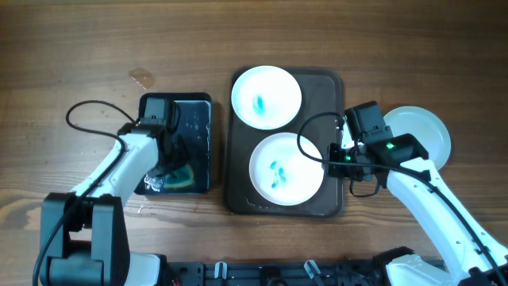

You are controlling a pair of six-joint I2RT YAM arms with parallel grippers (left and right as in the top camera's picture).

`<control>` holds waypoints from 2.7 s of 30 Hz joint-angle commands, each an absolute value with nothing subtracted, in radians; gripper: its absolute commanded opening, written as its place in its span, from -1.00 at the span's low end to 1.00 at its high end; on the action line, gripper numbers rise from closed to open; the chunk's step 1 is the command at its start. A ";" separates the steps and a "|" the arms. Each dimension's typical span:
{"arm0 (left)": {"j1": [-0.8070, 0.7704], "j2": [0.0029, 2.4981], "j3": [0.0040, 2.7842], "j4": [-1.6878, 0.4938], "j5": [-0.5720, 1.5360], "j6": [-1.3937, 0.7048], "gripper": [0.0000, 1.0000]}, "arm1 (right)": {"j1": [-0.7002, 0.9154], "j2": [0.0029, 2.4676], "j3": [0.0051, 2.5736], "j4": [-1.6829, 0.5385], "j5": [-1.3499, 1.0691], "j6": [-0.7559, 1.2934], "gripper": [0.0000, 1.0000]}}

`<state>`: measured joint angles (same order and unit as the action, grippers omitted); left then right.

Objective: Clean dirty plates on tray and stack at the side
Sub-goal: 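Scrub the right plate with the sponge in the left gripper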

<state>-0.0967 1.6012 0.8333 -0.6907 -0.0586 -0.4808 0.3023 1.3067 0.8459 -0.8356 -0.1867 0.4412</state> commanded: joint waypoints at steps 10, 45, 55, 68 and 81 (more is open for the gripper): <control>-0.174 1.496 1.153 -0.989 0.097 -0.451 -0.92 | 0.305 1.435 0.741 -0.552 -0.205 0.348 -0.47; -0.628 1.945 1.250 -0.838 -0.297 -0.664 -0.92 | 0.305 1.678 0.741 -0.457 -0.191 0.418 -0.91; -0.699 1.966 1.223 -0.563 0.400 -0.663 -0.92 | 0.305 1.678 0.741 -0.460 -0.192 0.400 -0.91; -0.747 1.990 1.208 -0.585 0.345 -0.686 -0.92 | 0.305 1.678 0.741 -0.471 -0.191 0.392 -0.91; -0.655 1.829 1.210 -0.851 -0.251 -0.746 -0.92 | 0.305 1.678 0.741 -0.468 -0.192 0.393 -0.91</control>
<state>-0.6712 1.8812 1.2289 -0.8387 -0.0536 -0.7238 0.3061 1.6325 0.7685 -0.4511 -0.2745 0.4026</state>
